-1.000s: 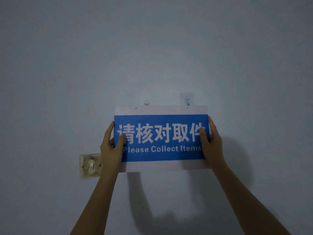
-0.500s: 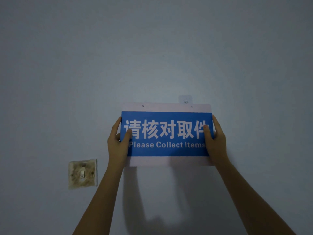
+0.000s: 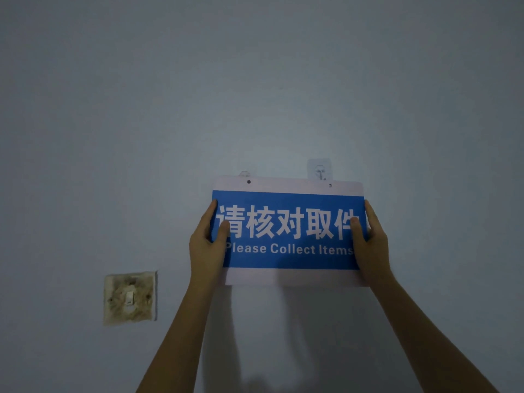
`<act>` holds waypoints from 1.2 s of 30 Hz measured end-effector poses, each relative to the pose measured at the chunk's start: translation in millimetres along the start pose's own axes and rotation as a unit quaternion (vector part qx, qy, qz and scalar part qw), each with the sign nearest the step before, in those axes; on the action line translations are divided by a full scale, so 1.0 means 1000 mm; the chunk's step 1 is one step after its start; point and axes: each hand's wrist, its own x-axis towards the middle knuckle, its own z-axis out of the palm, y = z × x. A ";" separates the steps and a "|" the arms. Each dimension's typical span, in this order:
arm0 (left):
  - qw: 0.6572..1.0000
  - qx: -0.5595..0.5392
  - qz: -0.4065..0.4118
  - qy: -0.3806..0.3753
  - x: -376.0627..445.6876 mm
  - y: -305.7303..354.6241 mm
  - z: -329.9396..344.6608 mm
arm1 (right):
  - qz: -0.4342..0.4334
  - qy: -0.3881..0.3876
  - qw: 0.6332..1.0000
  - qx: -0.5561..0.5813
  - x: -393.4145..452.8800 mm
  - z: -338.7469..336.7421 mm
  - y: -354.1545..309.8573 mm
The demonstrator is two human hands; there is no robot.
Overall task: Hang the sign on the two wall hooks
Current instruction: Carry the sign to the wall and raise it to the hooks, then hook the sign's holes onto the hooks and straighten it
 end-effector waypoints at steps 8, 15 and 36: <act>0.999 0.030 0.004 0.011 -0.003 -0.012 -0.005 | 0.009 -0.013 1.000 -0.007 -0.006 0.008 0.011; 0.994 0.104 0.004 0.021 -0.005 -0.011 -0.004 | 0.002 -0.005 1.000 -0.002 -0.009 0.005 0.008; 0.973 0.231 -0.018 0.008 -0.021 -0.016 0.013 | -0.006 -0.060 0.998 0.007 0.044 -0.009 0.004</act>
